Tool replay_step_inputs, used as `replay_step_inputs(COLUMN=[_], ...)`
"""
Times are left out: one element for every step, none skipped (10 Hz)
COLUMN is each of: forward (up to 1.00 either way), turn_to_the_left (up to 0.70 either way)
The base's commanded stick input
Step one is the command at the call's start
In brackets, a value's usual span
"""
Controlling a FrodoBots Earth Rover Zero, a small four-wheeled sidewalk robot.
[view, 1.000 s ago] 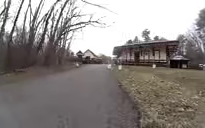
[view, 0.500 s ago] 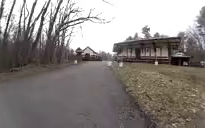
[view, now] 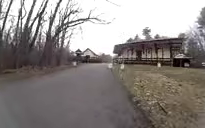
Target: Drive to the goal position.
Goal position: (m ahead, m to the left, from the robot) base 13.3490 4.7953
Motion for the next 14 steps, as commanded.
replay_step_inputs(forward=[1.00, 1.00, 1.00, 1.00, 1.00, 1.00, 1.00, 1.00, 1.00, 1.00, 1.00, 1.00, 1.00, 1.00], turn_to_the_left=[0.00, 0.00, 0.00, 0.00, 0.00, 0.00, 0.00, 0.00, 0.00, 0.00, 0.00, 0.00, 0.00, 0.00])
